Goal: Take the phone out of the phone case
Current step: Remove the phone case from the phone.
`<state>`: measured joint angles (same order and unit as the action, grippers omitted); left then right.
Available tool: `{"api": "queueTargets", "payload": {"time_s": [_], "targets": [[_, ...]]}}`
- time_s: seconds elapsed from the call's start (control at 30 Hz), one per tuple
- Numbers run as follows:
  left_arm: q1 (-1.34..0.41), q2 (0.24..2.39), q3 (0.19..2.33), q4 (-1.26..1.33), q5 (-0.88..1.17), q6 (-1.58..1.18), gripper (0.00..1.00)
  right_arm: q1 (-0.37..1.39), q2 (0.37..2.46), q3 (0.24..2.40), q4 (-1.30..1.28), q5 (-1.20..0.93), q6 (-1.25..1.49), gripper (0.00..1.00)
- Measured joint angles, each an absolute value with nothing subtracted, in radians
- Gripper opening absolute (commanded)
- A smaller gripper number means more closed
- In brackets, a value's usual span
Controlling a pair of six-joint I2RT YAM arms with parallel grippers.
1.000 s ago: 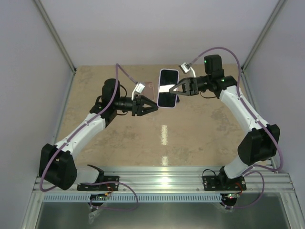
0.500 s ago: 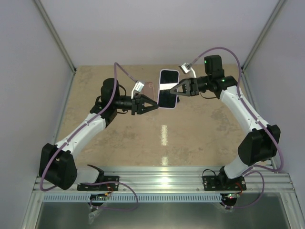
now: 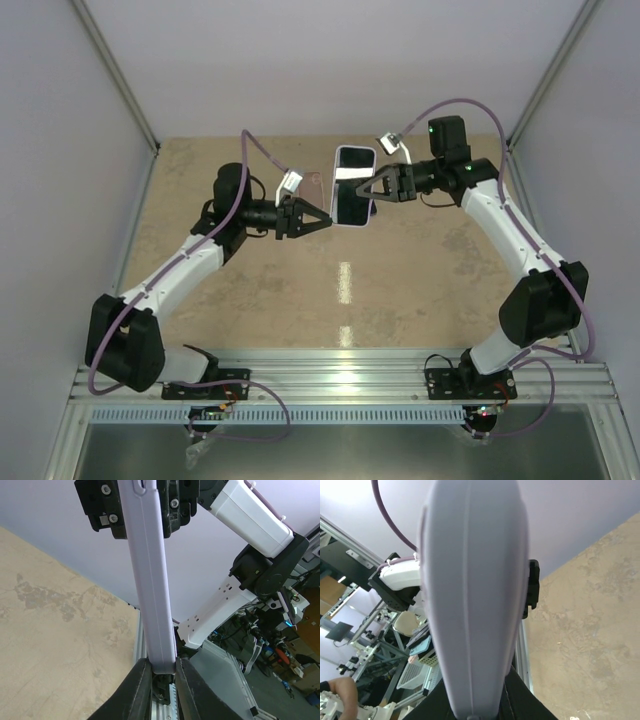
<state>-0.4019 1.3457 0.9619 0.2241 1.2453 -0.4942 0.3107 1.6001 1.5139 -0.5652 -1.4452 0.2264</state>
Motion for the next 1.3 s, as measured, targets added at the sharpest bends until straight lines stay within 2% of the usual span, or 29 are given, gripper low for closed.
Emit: {"api": "queueTargets", "payload": {"time_s": [0.7, 1.03, 1.07, 1.2, 1.3], "targets": [[-0.388, 1.371, 0.941, 0.291, 1.264, -0.506, 0.15, 0.311, 1.603, 1.554, -0.684, -1.391, 0.105, 0.01], [-0.323, 1.381, 0.826, 0.487, 1.261, -0.695, 0.19, 0.312, 1.591, 1.557, -0.712, -1.477, 0.104, 0.0], [-0.322, 1.383, 0.824, 0.497, 1.254, -0.71, 0.21, 0.312, 1.589, 1.558, -0.714, -1.485, 0.104, 0.01], [-0.322, 1.383, 0.824, 0.557, 1.246, -0.755, 0.39, 0.313, 1.588, 1.566, -0.719, -1.503, 0.104, 0.01], [-0.322, 1.374, 0.817, 0.649, 1.24, -0.845, 0.42, 0.313, 1.588, 1.566, -0.715, -1.512, 0.109, 0.01]]}}
